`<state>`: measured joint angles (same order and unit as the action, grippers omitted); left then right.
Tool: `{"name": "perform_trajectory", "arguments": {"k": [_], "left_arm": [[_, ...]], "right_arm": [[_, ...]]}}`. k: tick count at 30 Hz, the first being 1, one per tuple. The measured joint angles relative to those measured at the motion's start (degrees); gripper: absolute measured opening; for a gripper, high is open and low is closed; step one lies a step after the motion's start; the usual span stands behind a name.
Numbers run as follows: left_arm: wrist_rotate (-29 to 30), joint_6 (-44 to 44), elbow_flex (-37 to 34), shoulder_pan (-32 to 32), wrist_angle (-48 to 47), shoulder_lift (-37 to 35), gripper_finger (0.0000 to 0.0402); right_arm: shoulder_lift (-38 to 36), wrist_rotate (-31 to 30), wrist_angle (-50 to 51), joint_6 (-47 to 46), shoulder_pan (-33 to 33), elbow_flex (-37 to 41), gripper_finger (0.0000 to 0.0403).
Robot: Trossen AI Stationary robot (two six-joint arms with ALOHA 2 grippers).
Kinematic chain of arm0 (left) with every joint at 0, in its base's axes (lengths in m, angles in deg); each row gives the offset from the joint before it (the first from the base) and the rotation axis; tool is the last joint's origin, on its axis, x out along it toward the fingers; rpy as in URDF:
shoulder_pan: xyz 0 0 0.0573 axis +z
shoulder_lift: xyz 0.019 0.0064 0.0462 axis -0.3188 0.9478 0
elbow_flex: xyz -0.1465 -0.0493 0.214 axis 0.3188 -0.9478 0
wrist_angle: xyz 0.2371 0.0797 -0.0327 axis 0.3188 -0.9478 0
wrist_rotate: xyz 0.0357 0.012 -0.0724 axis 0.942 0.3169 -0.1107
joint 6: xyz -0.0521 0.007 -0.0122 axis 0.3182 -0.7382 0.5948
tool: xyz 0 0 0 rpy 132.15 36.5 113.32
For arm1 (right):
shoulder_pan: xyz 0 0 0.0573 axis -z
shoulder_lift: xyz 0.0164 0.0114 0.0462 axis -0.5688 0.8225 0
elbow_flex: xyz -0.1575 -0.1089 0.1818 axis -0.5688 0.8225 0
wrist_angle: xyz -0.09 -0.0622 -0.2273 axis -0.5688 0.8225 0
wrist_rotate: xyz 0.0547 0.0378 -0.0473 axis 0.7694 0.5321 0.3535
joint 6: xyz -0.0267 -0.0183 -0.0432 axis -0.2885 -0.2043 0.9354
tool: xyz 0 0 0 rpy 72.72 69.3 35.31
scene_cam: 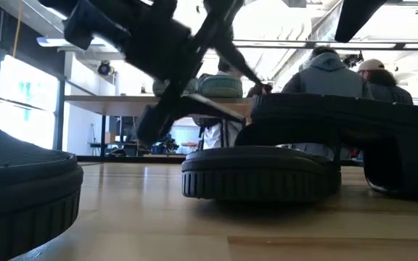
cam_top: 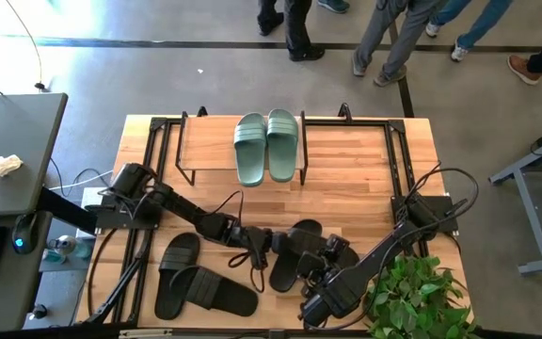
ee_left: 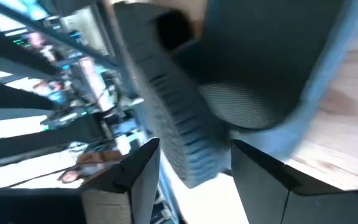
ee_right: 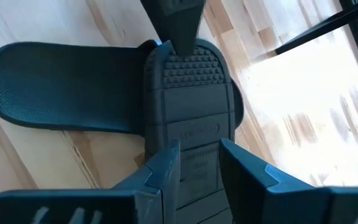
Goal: Pick and place slides into the shelf
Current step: Put the black slide under the shelf
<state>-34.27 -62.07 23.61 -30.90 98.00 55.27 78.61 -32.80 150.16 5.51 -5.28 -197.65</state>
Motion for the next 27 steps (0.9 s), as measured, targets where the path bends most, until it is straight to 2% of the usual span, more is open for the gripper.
{"name": "perform_trajectory", "arguments": {"k": [7, 14, 18, 24, 27], "left_arm": [[-0.37, 0.46, -0.15, 0.39, 2.44, 0.61, 0.0169], [-3.24, 3.84, -0.15, 1.15, 3.27, 0.6, 0.0141], [-3.4, 5.57, -0.15, 1.08, 5.24, 0.6, 0.0112], [-2.46, 13.49, -0.15, 1.06, 5.7, 0.6, 0.0048], [-1.63, 16.77, -0.15, 1.04, 5.7, 0.6, 0.0038]], "right_arm": [[0.0, -0.26, 0.0, 0.0, -0.02, 0.0, 0.0103], [0.0, -1.13, -0.02, -0.44, -0.04, 0.0, 0.0103], [0.0, -1.47, -0.02, -0.44, -0.07, 0.0, 0.0103], [0.0, -2.79, -0.02, -0.46, -0.32, 0.0, 0.0103], [0.0, -5.26, -0.01, -0.45, -0.73, 0.0, 0.0103]]}}
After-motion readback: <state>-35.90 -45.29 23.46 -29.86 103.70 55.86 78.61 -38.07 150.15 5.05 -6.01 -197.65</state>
